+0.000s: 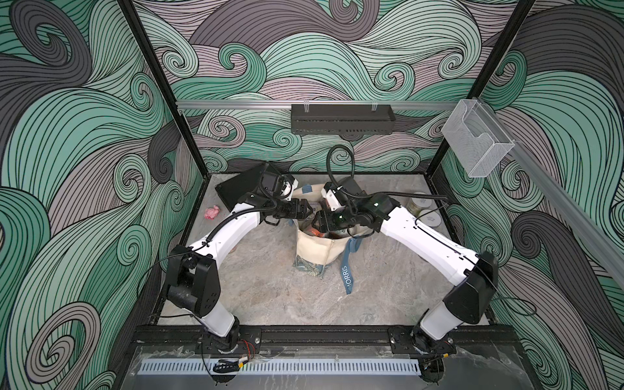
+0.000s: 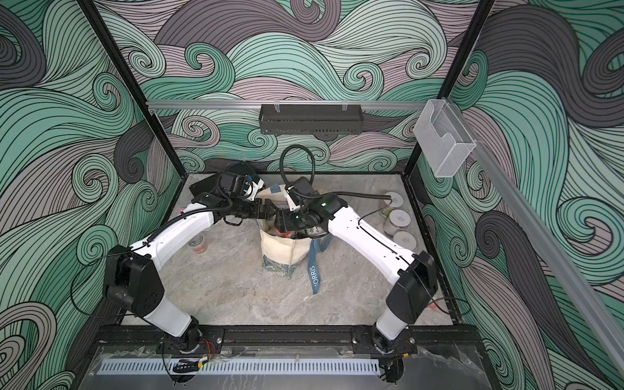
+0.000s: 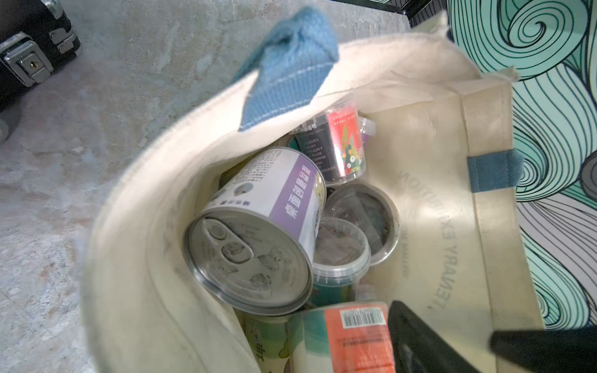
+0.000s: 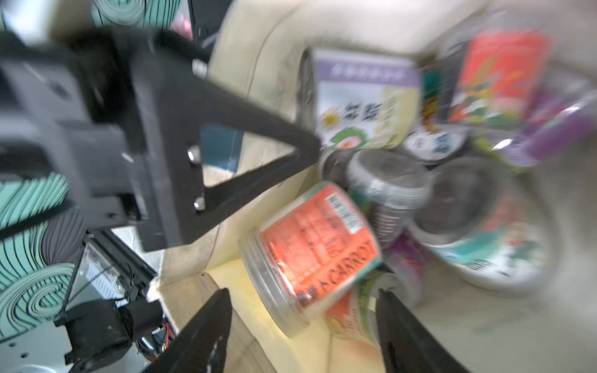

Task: Take out the seed jars from the canvas bag
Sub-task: Adjust the canvas bag at the center of the board, then pick up the seed jar from the canvas bag.

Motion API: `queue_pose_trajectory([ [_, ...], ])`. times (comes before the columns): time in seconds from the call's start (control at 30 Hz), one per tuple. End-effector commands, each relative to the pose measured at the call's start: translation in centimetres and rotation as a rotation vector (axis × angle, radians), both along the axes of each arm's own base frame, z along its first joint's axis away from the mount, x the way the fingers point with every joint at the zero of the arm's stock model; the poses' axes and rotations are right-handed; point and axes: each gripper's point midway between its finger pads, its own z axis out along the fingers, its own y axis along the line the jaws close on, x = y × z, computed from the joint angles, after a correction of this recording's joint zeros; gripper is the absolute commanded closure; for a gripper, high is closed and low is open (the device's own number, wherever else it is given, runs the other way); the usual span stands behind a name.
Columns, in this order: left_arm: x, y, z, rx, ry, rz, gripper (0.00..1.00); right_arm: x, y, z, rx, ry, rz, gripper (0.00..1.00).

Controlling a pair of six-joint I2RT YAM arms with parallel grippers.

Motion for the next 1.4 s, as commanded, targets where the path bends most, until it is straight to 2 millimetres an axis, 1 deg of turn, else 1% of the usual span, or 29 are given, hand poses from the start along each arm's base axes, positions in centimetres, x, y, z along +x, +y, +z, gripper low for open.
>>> queue_pose_trajectory([
  [0.0,-0.2,-0.1,2.1,0.027,-0.082,-0.015,0.12,2.1,-3.4,1.8,-0.027,-0.061,-0.085,0.25],
  [0.07,-0.4,-0.2,2.3,0.034,-0.097,-0.023,0.13,3.4,-4.3,1.5,-0.028,-0.055,-0.111,0.23],
  [0.2,-0.4,-0.2,2.0,0.061,-0.100,-0.025,0.13,5.4,-4.4,0.6,-0.040,-0.038,-0.128,0.19],
  [0.3,-0.3,0.0,1.8,0.078,-0.102,-0.017,0.14,7.0,-4.4,-0.6,-0.071,-0.029,-0.141,0.14],
  [0.43,-0.3,0.1,2.0,0.079,-0.111,-0.014,0.14,9.1,-3.8,-2.3,-0.126,-0.040,-0.137,0.10],
  [0.53,-0.3,0.1,2.1,0.076,-0.113,-0.015,0.14,10.8,-4.1,-3.6,-0.182,-0.067,-0.158,0.07],
  [0.67,-0.3,0.0,2.1,0.074,-0.114,-0.018,0.14,12.4,-4.6,-5.2,-0.228,-0.070,-0.203,0.07],
  [0.73,-0.3,0.0,2.2,0.071,-0.114,-0.019,0.14,13.2,-4.5,-6.0,-0.223,-0.062,-0.219,0.07],
  [0.87,-0.3,-0.1,2.2,0.071,-0.114,-0.021,0.14,14.3,-2.9,-7.8,-0.187,-0.031,-0.200,0.11],
  [0.93,-0.3,0.0,2.1,0.071,-0.112,-0.021,0.14,14.6,-2.4,-8.9,-0.183,-0.007,-0.201,0.12],
  [1.03,-0.3,-0.2,2.0,0.069,-0.108,-0.025,0.14,14.9,-2.4,-10.4,-0.192,0.016,-0.216,0.16],
  [1.13,-0.3,-0.2,1.9,0.069,-0.107,-0.025,0.14,15.1,-2.4,-11.4,-0.197,0.024,-0.225,0.21],
  [1.23,-0.3,-0.2,1.9,0.070,-0.108,-0.026,0.14,15.2,-2.4,-11.3,-0.194,0.016,-0.228,0.29],
  [1.3,-0.3,-0.2,1.9,0.069,-0.110,-0.026,0.14,15.2,-2.4,-10.5,-0.183,-0.005,-0.226,0.37],
  [1.37,-0.3,-0.2,2.0,0.070,-0.112,-0.026,0.14,15.2,-2.4,-9.2,-0.163,-0.040,-0.223,0.43],
])
